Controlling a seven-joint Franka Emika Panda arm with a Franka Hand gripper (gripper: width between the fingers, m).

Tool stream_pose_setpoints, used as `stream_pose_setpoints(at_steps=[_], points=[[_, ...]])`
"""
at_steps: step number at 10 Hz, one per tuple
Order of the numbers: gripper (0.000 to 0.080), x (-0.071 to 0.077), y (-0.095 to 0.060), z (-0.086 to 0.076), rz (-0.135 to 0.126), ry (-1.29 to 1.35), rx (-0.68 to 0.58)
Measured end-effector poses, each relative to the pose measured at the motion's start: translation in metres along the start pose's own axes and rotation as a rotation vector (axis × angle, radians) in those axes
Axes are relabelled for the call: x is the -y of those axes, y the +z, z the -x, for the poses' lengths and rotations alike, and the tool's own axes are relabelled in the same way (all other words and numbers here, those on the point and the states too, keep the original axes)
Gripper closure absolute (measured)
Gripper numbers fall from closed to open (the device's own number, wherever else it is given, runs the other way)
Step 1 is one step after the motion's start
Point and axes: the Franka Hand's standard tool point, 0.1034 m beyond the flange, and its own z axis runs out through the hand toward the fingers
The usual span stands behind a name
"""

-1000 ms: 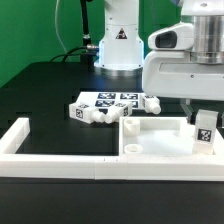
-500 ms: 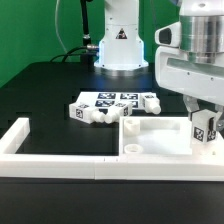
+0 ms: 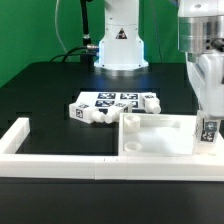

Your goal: Assemble one leg

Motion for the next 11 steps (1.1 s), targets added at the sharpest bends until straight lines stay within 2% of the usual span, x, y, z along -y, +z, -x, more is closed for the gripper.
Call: stream_pose_setpoints(at_steps=[1, 4, 5, 7, 10, 11], points=[[0.0514, 0.0, -0.0002, -0.0021, 0.002, -0.032, -0.005], [0.0514, 0.0004, -0.0002, 0.0004, -0.002, 0.153, 0.01], [0.0514, -0.0003, 0.0001, -0.0012, -0.027, 0.28, 0.025], [0.0512, -0.0006, 0.0003, -0.0013, -0.058, 0.387, 0.042], [0.0508, -0.0023, 0.0011, -0.0021, -0.064, 0.358, 0.038], [0.0273, -0.0025, 0.0017, -0.0022, -0.064, 0.357, 0.038]])
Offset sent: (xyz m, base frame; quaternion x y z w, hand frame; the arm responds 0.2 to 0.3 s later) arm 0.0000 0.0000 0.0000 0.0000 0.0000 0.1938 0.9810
